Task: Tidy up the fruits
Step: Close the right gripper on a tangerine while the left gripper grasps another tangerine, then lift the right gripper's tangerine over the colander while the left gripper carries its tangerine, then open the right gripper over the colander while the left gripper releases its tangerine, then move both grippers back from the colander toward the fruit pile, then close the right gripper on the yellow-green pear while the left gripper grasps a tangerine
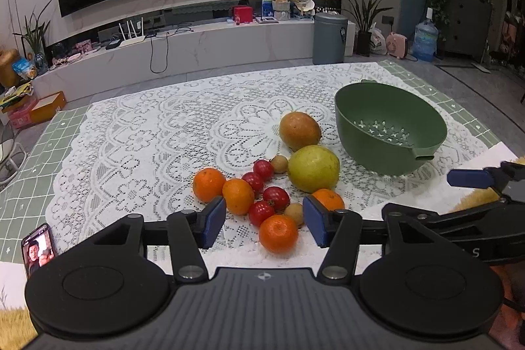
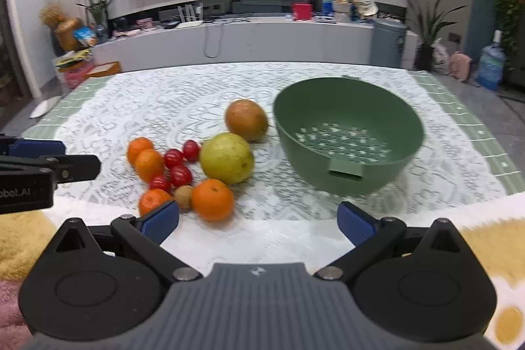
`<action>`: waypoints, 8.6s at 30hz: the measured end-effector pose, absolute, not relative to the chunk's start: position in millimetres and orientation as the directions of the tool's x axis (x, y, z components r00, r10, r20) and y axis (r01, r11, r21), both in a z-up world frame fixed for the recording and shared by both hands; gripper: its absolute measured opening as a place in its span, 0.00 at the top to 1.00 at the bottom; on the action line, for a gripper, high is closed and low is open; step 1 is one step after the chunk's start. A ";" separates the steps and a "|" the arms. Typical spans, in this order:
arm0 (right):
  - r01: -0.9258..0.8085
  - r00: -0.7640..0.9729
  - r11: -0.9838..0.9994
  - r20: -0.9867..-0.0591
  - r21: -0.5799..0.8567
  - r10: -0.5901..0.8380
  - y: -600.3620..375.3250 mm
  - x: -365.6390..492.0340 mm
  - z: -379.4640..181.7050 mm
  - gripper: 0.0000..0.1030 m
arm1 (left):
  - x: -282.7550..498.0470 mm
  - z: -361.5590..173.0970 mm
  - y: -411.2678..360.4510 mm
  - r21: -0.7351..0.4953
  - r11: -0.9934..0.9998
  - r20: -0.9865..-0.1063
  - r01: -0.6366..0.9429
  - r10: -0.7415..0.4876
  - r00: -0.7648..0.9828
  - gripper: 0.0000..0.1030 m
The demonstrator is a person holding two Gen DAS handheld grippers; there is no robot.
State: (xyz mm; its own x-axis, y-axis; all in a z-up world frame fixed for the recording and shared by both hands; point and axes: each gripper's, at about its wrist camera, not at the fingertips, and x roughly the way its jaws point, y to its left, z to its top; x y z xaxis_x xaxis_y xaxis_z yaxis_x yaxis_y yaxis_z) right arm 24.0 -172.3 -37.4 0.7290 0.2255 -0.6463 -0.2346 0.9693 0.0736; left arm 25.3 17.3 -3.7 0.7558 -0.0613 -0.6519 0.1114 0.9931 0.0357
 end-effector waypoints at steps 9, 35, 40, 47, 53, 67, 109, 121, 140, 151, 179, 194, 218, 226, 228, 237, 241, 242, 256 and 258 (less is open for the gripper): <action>-0.273 0.704 0.958 -0.662 0.084 0.258 -157.3 60.4 -49.9 0.05 | 50.1 -19.5 19.1 0.047 0.987 -0.674 0.152 -0.081 0.735 0.49; -0.331 0.587 0.928 -0.733 0.171 0.344 -130.1 102.2 -93.0 0.51 | 108.4 -78.9 54.5 -0.129 0.991 -0.716 0.031 -0.115 0.689 0.60; -0.340 0.575 0.925 -0.740 0.170 0.348 -127.7 103.9 -97.1 0.51 | 112.4 -84.1 53.2 -0.117 0.993 -0.718 0.027 -0.103 0.688 0.59; -0.357 0.553 0.920 -0.757 0.160 0.346 -121.5 105.2 -103.4 0.55 | 116.5 -89.2 53.6 -0.114 0.993 -0.719 0.026 -0.100 0.688 0.59; -0.360 0.557 0.920 -0.757 0.152 0.343 -120.6 104.6 -104.3 0.56 | 115.8 -89.8 52.2 -0.109 0.993 -0.713 0.036 -0.103 0.693 0.62; -0.346 0.593 0.928 -0.734 0.138 0.330 -125.2 97.4 -97.6 0.57 | 99.0 -78.9 43.0 -0.048 0.997 -0.652 0.067 -0.082 0.754 0.64; -0.154 0.738 0.983 -0.673 -0.100 0.047 -247.6 155.8 -6.1 0.57 | 183.0 16.2 -96.1 -0.122 0.917 -0.630 0.379 -0.367 0.684 0.64; -0.160 0.611 0.986 -0.789 -0.042 0.066 -257.6 201.0 -41.8 0.57 | 224.5 -16.3 -123.7 -0.100 0.884 -0.745 0.457 -0.371 0.554 0.64; -0.176 0.536 0.984 -0.842 -0.035 0.066 -251.3 220.5 -75.9 0.57 | 250.0 -53.1 -136.9 -0.030 0.891 -0.836 0.453 -0.270 0.477 0.64; -0.192 0.563 0.977 -0.826 -0.090 0.035 -245.2 213.0 -78.3 0.57 | 252.1 -59.9 -137.3 -0.029 0.903 -0.851 0.429 -0.248 0.464 0.64; -0.059 0.817 0.998 -0.575 -0.003 0.046 -240.2 147.0 -30.1 0.34 | 174.5 15.5 -98.1 0.004 0.964 -0.684 0.264 -0.191 0.705 0.60; -0.151 0.820 0.982 -0.540 0.113 0.188 -201.9 98.8 -28.4 0.33 | 118.3 30.5 -34.1 0.049 0.992 -0.616 0.119 -0.064 0.785 0.58; -0.347 0.741 0.934 -0.588 0.078 0.325 -135.5 93.9 -62.4 0.33 | 102.2 -30.6 63.5 -0.050 0.999 -0.649 0.015 -0.044 0.759 0.55; -0.349 0.703 0.933 -0.634 0.087 0.322 -125.7 114.4 -78.7 0.26 | 124.0 -60.9 67.0 -0.039 0.999 -0.719 0.010 -0.035 0.694 0.54; -0.348 0.693 0.933 -0.644 0.095 0.324 -124.5 118.1 -81.7 0.26 | 129.5 -67.1 67.8 -0.044 0.999 -0.728 0.007 -0.037 0.684 0.54; -0.333 0.654 0.933 -0.680 0.133 0.331 -121.3 135.6 -96.0 0.26 | 145.9 -90.6 71.2 -0.054 0.998 -0.754 -0.020 -0.028 0.656 0.49; -0.323 0.643 0.934 -0.688 0.155 0.337 -119.6 140.9 -100.4 0.26 | 149.5 -94.4 73.4 -0.057 0.998 -0.751 -0.032 -0.021 0.660 0.47; -0.319 0.645 0.935 -0.687 0.157 0.335 -119.3 141.6 -101.0 0.26 | 150.4 -95.2 73.3 -0.058 0.998 -0.750 -0.034 -0.021 0.662 0.46; -0.266 0.640 0.946 -0.700 0.187 0.318 -121.0 150.1 -111.3 0.33 | 157.2 -107.6 64.3 0.007 1.000 -0.761 -0.009 0.011 0.649 0.44; -0.275 0.637 0.944 -0.702 0.182 0.320 -118.2 149.5 -112.2 0.34 | 158.1 -109.6 64.3 0.011 1.000 -0.766 -0.008 0.013 0.642 0.44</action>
State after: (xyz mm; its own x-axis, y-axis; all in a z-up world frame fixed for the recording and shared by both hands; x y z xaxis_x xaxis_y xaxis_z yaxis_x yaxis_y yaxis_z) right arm 149.5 -118.2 -112.2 0.6366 0.3203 -0.7015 -0.2747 0.9442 0.1818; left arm 158.1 64.3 -109.6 0.6423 0.0133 -0.7664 -0.0077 0.9999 0.0109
